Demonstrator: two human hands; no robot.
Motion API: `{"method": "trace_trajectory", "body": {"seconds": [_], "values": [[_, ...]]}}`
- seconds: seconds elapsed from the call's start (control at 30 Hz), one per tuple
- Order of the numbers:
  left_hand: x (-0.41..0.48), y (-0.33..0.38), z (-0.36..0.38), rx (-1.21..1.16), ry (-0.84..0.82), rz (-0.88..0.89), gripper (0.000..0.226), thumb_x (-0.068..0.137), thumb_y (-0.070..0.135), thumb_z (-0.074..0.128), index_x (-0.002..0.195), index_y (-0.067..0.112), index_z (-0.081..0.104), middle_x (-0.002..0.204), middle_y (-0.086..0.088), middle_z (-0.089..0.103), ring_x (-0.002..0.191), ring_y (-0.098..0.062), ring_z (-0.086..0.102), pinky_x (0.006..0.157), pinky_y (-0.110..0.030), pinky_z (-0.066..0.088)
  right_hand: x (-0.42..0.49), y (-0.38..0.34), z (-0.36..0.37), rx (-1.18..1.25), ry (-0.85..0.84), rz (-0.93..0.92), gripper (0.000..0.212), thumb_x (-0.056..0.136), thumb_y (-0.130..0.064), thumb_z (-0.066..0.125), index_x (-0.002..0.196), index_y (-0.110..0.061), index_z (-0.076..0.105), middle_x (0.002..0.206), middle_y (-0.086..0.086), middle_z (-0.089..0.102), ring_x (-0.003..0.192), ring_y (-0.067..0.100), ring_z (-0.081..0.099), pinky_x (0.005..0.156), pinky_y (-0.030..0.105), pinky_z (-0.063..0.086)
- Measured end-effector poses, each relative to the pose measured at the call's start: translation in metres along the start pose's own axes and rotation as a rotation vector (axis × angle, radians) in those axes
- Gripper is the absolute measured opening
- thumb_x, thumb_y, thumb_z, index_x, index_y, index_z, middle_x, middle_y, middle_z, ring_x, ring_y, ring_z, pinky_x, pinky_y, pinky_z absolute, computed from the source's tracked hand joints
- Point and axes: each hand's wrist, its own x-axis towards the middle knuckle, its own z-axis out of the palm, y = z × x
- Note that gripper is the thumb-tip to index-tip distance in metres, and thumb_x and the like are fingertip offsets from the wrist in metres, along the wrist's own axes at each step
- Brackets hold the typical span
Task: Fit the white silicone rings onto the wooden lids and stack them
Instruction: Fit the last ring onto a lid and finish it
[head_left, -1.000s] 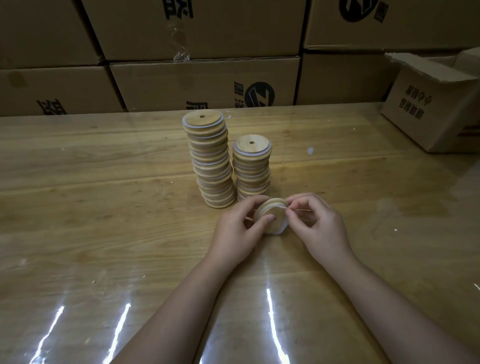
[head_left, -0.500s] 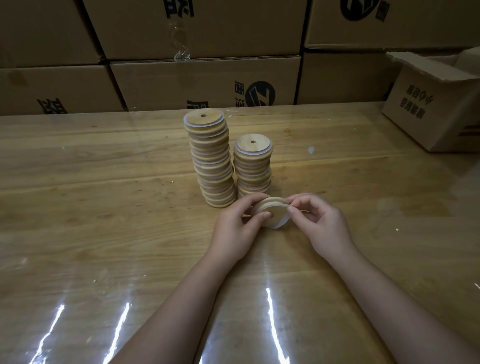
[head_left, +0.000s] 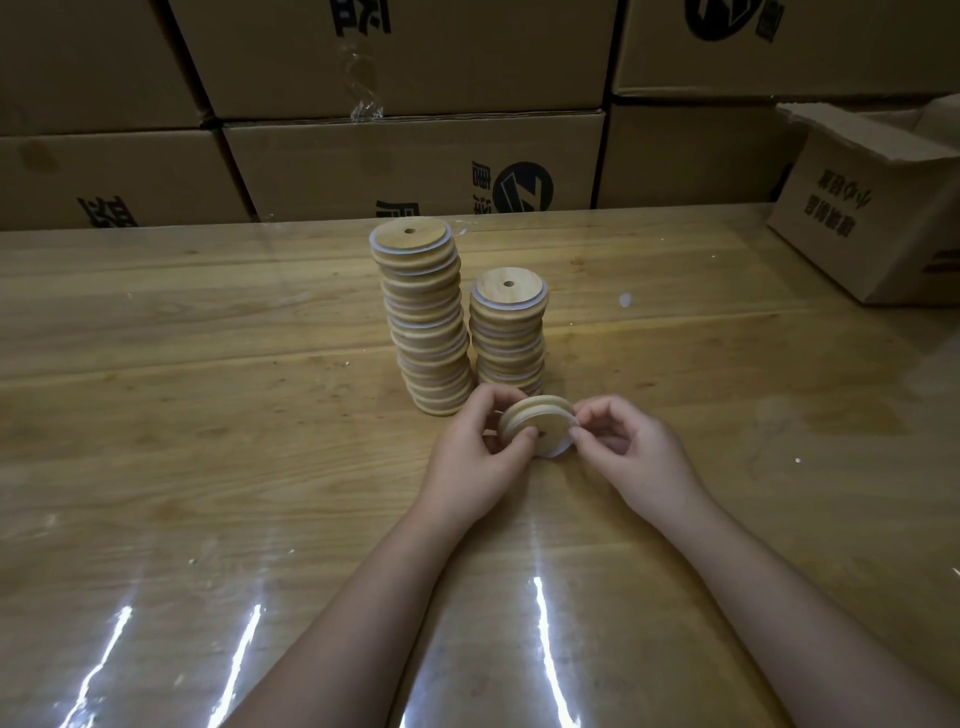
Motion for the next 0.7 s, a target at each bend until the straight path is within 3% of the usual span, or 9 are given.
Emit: {"method": "trace_trajectory", "body": {"seconds": [0.23, 0.5, 0.7], "values": [[0.001, 0.0008, -0.0003, 0.065, -0.044, 0.069, 0.025, 0.08, 0.017, 0.067, 0.097, 0.033, 0.058, 0.091, 0.019, 0.064, 0.087, 0.005, 0.058, 0.075, -0.015, 0.046, -0.001, -0.0021, 0.0007, 0.102, 0.0, 0.009, 0.027, 0.082, 0.006, 0.062, 0.076, -0.02, 0.06, 0.094, -0.004, 0.067, 0.082, 0.002, 0.064, 0.077, 0.015, 0.05], [0.0022, 0.0, -0.0011, 0.05, -0.043, 0.081, 0.031, 0.082, 0.004, 0.068, 0.102, 0.026, 0.059, 0.095, 0.021, 0.062, 0.089, 0.012, 0.057, 0.077, -0.007, 0.042, 0.0009, -0.0013, -0.0015, 0.153, -0.006, 0.056, 0.024, 0.082, 0.006, 0.062, 0.076, -0.018, 0.061, 0.091, -0.005, 0.068, 0.081, 0.0, 0.065, 0.075, 0.013, 0.05], [0.0019, 0.002, -0.0016, 0.036, -0.043, 0.067, 0.039, 0.082, 0.004, 0.069, 0.099, 0.036, 0.057, 0.095, 0.021, 0.062, 0.088, 0.012, 0.057, 0.077, -0.008, 0.043, 0.0027, 0.0, -0.0028, 0.13, -0.02, 0.089, 0.024, 0.082, 0.004, 0.063, 0.076, -0.019, 0.063, 0.086, -0.008, 0.068, 0.078, 0.0, 0.065, 0.072, 0.013, 0.05]]}}
